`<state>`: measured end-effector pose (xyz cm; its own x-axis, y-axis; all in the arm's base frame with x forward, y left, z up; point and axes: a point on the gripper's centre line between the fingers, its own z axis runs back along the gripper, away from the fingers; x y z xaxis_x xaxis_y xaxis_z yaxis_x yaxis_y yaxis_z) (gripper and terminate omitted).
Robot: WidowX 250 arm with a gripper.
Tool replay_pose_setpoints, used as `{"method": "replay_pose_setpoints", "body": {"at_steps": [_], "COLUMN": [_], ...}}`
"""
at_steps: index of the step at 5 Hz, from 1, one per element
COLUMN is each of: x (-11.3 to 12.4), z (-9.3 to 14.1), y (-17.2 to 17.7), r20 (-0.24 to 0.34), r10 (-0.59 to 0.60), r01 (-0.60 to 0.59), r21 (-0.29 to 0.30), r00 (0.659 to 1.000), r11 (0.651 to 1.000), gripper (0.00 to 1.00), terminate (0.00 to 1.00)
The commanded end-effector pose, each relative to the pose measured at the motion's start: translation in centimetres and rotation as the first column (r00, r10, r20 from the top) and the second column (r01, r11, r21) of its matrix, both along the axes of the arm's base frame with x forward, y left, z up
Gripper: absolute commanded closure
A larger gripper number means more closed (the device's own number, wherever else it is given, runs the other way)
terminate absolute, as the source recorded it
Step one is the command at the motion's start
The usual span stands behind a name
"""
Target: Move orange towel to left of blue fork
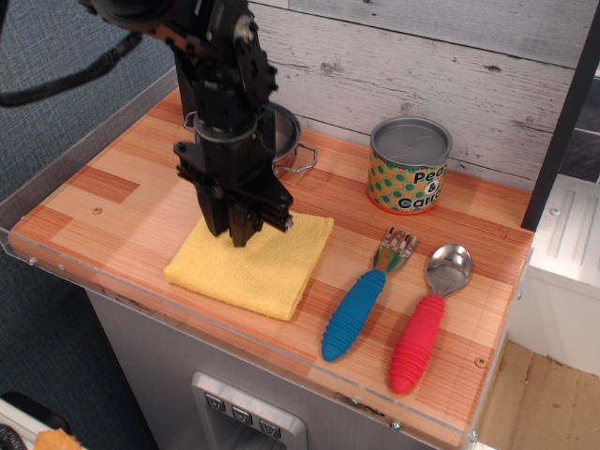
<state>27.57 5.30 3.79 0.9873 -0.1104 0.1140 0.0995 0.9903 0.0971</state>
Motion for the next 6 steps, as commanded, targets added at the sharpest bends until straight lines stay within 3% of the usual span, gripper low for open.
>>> {"method": "replay_pose_setpoints", "body": {"at_steps": [1,3,6], "x": [0.9,2.9,3.7], "z": [4.2,6.1,8.6], "y": [0.2,0.3,5.4], "r20": [0.111,0.108,0.217], "r10": [0.02,0.079,0.214], "r01": [-0.02,-0.074,-0.204], "r21": [-0.006,-0.046,-0.069], "r00": [0.994,0.991,0.952], "r11": [1.0,0.996,0.976], "gripper": [0.0,0.0,0.0], "terminate": [0.0,0.0,0.0]}}
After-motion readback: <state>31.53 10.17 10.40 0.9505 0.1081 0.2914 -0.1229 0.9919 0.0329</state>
